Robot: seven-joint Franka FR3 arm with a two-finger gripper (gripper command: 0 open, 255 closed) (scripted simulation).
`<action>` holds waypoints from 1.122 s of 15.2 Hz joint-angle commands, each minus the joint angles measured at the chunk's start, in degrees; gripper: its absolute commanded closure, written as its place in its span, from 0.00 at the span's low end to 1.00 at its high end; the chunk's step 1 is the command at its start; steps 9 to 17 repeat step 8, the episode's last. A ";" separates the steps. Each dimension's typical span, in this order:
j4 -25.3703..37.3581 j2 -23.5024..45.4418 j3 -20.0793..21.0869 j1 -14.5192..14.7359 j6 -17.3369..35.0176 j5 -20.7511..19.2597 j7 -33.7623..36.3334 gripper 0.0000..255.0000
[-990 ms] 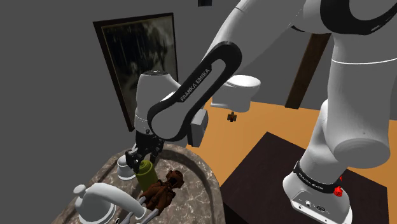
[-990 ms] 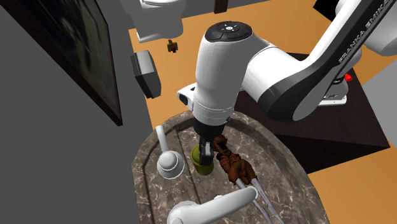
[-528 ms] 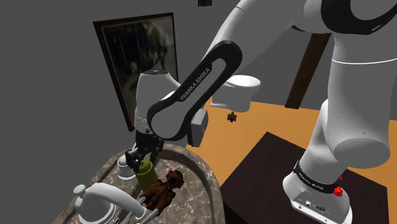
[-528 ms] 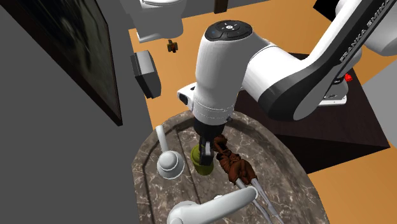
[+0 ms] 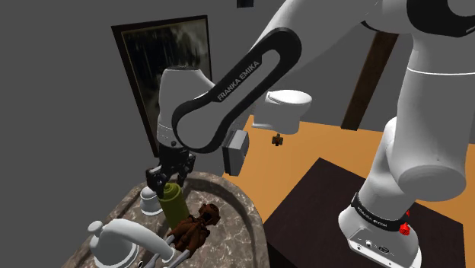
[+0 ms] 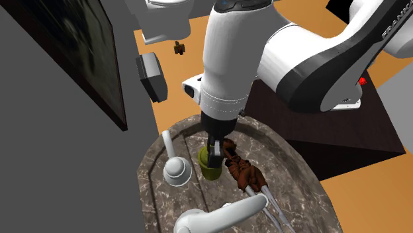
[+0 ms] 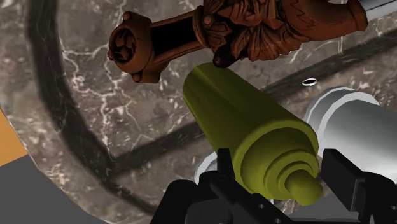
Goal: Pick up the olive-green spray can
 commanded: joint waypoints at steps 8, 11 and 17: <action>1.68 -3.68 0.26 -0.44 -5.16 0.96 0.08 1.00; 1.68 -3.68 0.26 -0.44 -5.16 0.96 0.08 1.00; 1.68 -3.68 0.26 -0.44 -5.16 0.96 0.08 1.00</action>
